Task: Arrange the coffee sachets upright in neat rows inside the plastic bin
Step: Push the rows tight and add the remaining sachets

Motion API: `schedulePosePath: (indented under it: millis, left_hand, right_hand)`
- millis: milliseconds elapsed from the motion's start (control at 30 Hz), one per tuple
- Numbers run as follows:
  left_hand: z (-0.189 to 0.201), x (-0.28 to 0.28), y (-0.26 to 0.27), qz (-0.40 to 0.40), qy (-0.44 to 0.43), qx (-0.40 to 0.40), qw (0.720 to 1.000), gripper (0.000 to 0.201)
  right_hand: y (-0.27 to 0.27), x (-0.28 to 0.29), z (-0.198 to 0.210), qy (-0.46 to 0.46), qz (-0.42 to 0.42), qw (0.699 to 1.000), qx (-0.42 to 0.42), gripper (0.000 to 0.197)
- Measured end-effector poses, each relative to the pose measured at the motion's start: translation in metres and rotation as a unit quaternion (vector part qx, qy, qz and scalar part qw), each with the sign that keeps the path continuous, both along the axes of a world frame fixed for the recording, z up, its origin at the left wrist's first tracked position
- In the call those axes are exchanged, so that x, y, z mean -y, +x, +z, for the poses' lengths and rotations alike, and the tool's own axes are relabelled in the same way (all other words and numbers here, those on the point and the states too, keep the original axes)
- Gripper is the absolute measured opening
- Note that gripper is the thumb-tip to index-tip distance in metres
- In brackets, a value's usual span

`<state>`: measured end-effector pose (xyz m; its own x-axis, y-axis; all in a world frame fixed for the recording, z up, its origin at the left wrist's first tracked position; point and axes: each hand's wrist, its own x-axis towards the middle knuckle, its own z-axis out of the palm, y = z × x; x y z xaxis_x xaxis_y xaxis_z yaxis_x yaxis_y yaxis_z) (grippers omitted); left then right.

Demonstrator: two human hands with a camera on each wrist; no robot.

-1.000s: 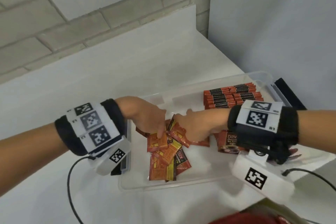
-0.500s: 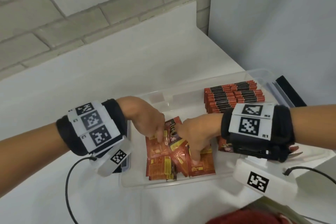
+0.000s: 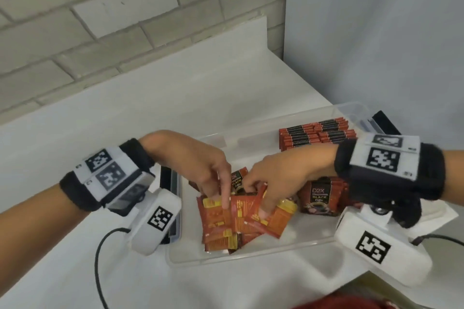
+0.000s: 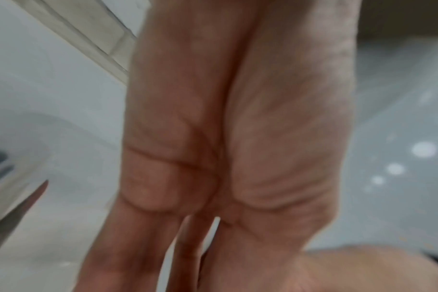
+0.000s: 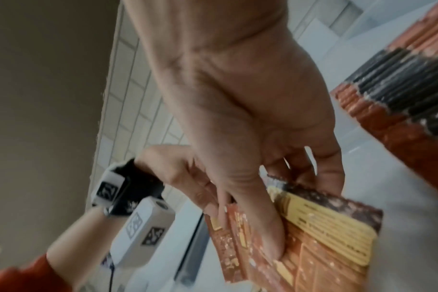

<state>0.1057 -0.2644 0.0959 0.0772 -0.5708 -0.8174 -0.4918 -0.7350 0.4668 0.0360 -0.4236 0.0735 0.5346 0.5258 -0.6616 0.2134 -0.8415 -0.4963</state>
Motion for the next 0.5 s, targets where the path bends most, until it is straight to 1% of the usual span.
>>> schedulePosePath:
  millis: [67,100,167,233,333,433,500]
  left_hand:
    - [0.014,-0.005,0.006,0.076,-0.055,-0.001,0.996,0.013]
    - [0.021,-0.006,0.007,0.112,-0.081,-0.007,0.990,0.012]
    - [0.030,-0.008,0.008,0.162,-0.130,-0.026,0.978,0.015]
    - [0.035,-0.005,0.007,0.194,-0.185,-0.042,0.962,0.019]
    - [0.037,0.005,0.002,0.245,-0.273,-0.087,0.926,0.029]
    - [0.035,0.019,-0.001,0.314,-0.335,-0.171,0.872,0.051]
    - [0.031,0.029,-0.004,0.345,-0.367,-0.202,0.840,0.066]
  right_hand:
    - [-0.001,0.015,0.007,0.068,-0.092,0.993,-0.016,0.017]
    - [-0.003,0.023,0.010,0.104,-0.141,0.984,-0.023,0.016]
    - [-0.009,0.039,0.018,0.183,-0.233,0.954,-0.040,0.012]
    - [-0.015,0.054,0.023,0.255,-0.306,0.915,-0.066,0.015]
    - [-0.026,0.067,0.026,0.344,-0.393,0.848,-0.087,0.032]
    - [-0.038,0.074,0.027,0.422,-0.455,0.780,-0.076,0.040]
    - [-0.046,0.077,0.026,0.462,-0.485,0.740,-0.064,0.044]
